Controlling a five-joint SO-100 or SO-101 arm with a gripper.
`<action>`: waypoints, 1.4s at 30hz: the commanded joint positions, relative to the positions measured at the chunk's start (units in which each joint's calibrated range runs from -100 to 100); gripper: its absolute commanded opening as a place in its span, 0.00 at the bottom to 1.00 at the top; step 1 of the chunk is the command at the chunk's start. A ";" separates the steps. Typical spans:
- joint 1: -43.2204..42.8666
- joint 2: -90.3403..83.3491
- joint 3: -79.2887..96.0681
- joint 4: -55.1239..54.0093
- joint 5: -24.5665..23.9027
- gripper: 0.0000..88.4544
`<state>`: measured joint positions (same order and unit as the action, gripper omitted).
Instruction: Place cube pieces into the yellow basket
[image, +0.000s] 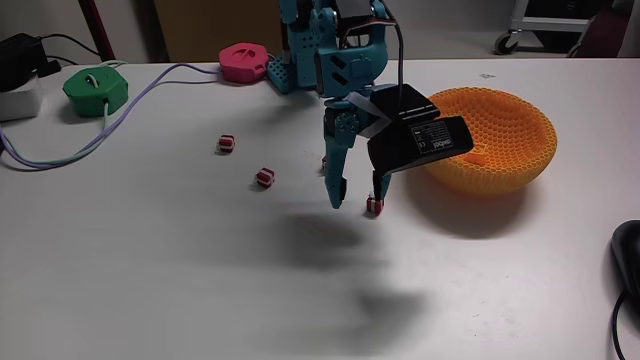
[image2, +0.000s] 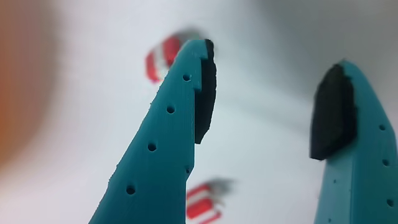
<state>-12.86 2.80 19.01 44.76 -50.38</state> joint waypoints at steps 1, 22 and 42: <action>0.19 -3.66 -6.06 2.77 -0.54 0.26; -5.78 5.43 1.93 -3.06 -11.67 0.23; -2.79 4.49 7.32 -4.53 -8.74 0.00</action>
<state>-16.34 9.20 26.40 42.21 -60.39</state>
